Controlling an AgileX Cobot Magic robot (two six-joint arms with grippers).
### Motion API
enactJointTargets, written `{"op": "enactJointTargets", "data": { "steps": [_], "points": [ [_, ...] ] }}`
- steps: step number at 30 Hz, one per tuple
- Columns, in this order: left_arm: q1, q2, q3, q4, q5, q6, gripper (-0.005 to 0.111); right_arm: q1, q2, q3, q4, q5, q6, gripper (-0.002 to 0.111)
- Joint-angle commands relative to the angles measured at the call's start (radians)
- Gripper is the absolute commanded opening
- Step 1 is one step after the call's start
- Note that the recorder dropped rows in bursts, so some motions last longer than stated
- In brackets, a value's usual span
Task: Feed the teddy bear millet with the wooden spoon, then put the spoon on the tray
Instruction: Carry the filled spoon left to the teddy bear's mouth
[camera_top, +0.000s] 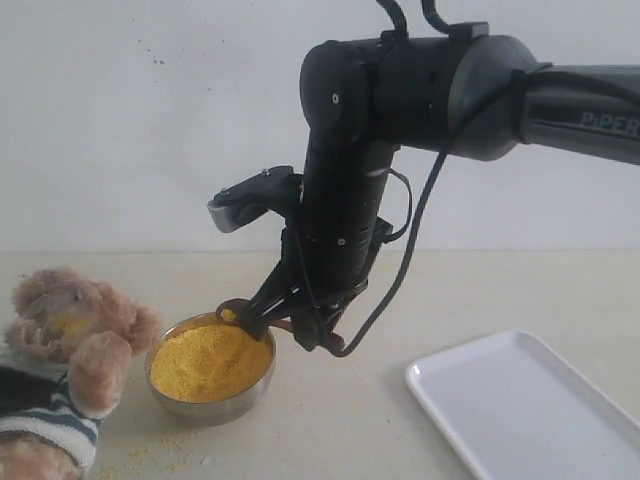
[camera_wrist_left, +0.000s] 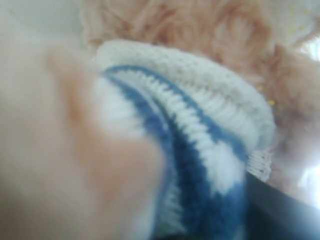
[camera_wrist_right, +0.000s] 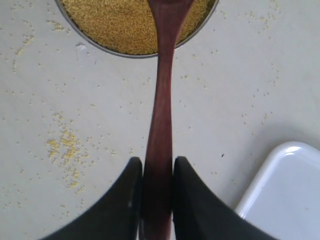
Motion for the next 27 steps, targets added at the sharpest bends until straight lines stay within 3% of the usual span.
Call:
{"op": "enactJointTargets", "data": {
  "steps": [1, 6, 13, 20, 27],
  "points": [
    [0.002, -0.012, 0.003, 0.008, -0.002, -0.009, 0.004, -0.004, -0.016, 0.004, 0.032, -0.002, -0.01, 0.0],
    [0.002, -0.012, 0.003, -0.012, -0.104, 0.079, 0.004, -0.004, -0.016, 0.004, 0.032, -0.002, -0.01, 0.0],
    [0.002, -0.012, 0.003, -0.115, -0.117, 0.161, 0.004, -0.004, -0.019, 0.004, 0.044, -0.002, -0.01, 0.0],
    [0.002, 0.047, 0.003, -0.145, -0.154, 0.189, 0.004, -0.002, -0.07, 0.004, 0.191, -0.002, -0.027, 0.0],
    [0.002, 0.207, -0.025, -0.206, 0.03, 0.17, 0.004, 0.019, -0.114, 0.002, 0.192, -0.002, -0.029, 0.0]
  ]
}}
